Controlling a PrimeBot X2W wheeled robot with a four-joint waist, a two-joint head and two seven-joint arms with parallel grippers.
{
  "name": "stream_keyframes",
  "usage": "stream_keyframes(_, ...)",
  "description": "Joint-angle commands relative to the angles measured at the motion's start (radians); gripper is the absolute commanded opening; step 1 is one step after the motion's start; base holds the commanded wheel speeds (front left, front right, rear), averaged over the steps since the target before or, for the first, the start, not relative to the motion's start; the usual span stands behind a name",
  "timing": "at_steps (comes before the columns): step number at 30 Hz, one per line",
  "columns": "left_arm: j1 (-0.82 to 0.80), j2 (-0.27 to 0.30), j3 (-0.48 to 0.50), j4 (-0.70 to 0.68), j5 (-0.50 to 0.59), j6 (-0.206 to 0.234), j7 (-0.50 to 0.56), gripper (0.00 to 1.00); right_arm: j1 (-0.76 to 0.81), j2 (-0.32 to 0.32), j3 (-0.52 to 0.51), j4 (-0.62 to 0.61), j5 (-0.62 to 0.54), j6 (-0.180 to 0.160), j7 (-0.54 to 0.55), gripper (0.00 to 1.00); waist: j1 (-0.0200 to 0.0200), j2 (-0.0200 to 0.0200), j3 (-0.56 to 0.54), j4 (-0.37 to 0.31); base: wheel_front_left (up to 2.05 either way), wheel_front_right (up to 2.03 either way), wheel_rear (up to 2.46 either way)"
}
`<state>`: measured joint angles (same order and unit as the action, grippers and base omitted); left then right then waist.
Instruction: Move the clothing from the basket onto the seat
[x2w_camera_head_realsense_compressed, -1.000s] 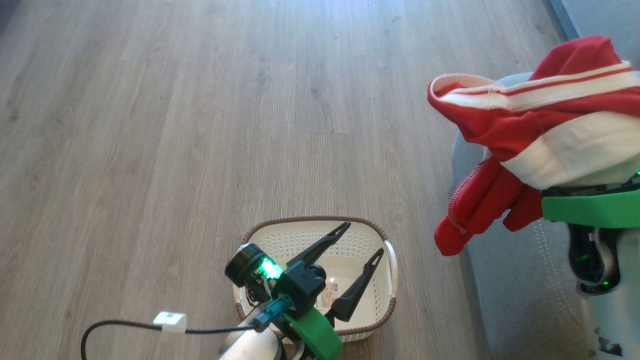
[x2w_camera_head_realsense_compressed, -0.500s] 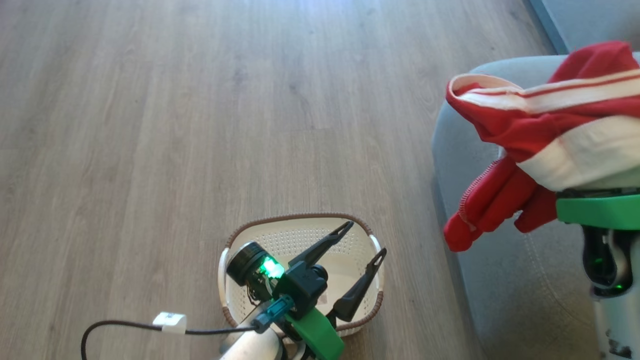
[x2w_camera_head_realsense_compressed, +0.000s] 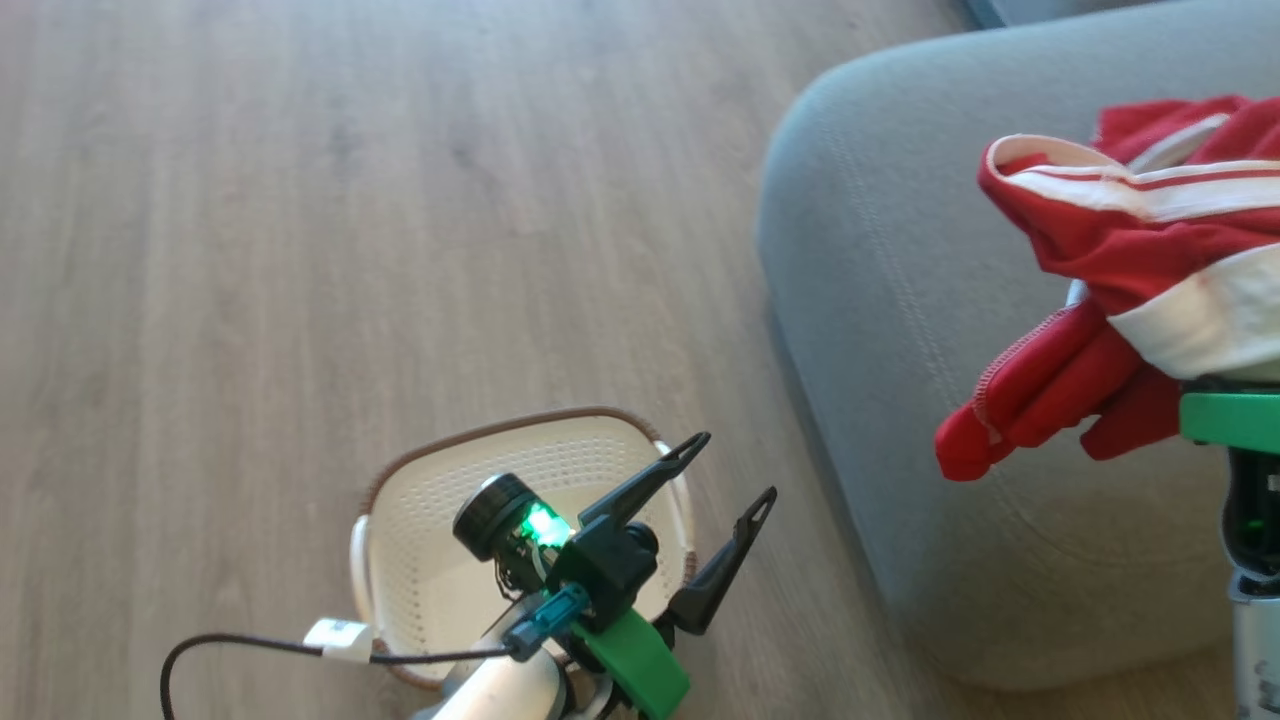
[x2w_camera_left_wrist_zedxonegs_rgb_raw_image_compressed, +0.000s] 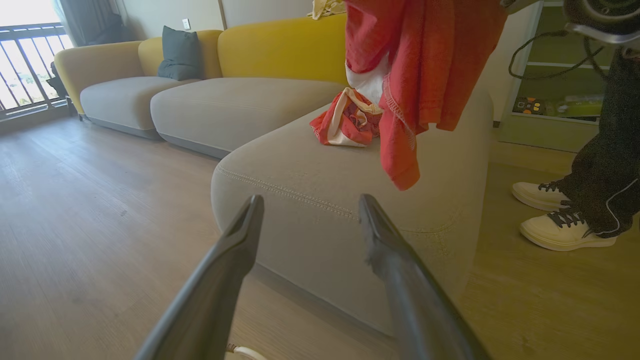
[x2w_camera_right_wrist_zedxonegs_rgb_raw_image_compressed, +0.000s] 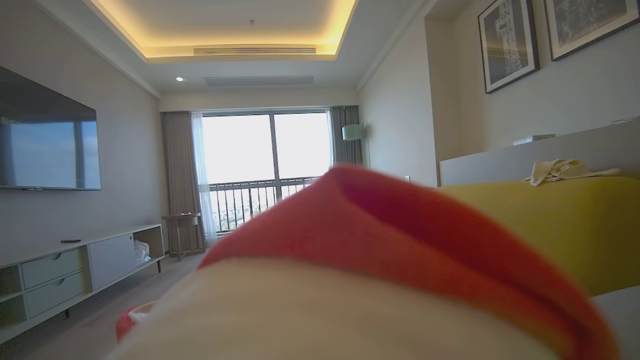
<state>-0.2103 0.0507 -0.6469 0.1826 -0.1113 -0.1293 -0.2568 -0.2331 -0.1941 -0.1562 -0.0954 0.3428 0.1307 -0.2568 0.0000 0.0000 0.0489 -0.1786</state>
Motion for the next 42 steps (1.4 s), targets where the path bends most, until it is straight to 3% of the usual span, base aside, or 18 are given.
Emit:
stream_keyframes(1,-0.059,0.0,0.028,-0.033,0.014,-0.001,-0.005,1.0,-0.014,-0.011,-0.002,-0.037,-0.003,0.0,-0.005,0.0,0.0,0.0,0.026,-0.056,0.0,0.0,0.0)
stream_keyframes(17,-0.096,0.0,-0.007,-0.032,0.019,-0.001,-0.005,1.0,0.065,0.047,-0.173,-0.108,-0.015,0.0,-0.005,0.0,0.0,0.0,0.088,-0.236,0.0,0.0,0.0)
stream_keyframes(25,-0.085,0.0,-0.009,-0.031,0.012,-0.001,-0.005,1.0,0.081,0.066,-0.203,-0.135,0.006,0.0,-0.005,0.0,0.0,0.0,0.081,-0.302,0.0,0.0,0.0)
stream_keyframes(33,-0.095,0.0,-0.026,-0.031,0.01,-0.001,-0.005,1.0,0.082,0.061,-0.18,-0.106,0.026,0.0,-0.005,0.0,0.0,0.0,0.097,-0.308,0.0,0.0,0.0)
stream_keyframes(36,-0.102,0.0,-0.026,-0.025,0.013,-0.001,-0.005,1.0,0.05,0.029,-0.159,-0.09,0.07,0.0,-0.005,0.0,0.0,0.0,0.12,-0.293,0.0,0.0,0.0)
stream_keyframes(42,-0.128,0.012,-0.038,-0.005,0.023,-0.001,-0.005,1.0,-0.101,-0.13,-0.094,0.026,0.072,0.0,-0.005,0.0,0.0,0.0,0.185,-0.247,0.0,0.0,0.0)
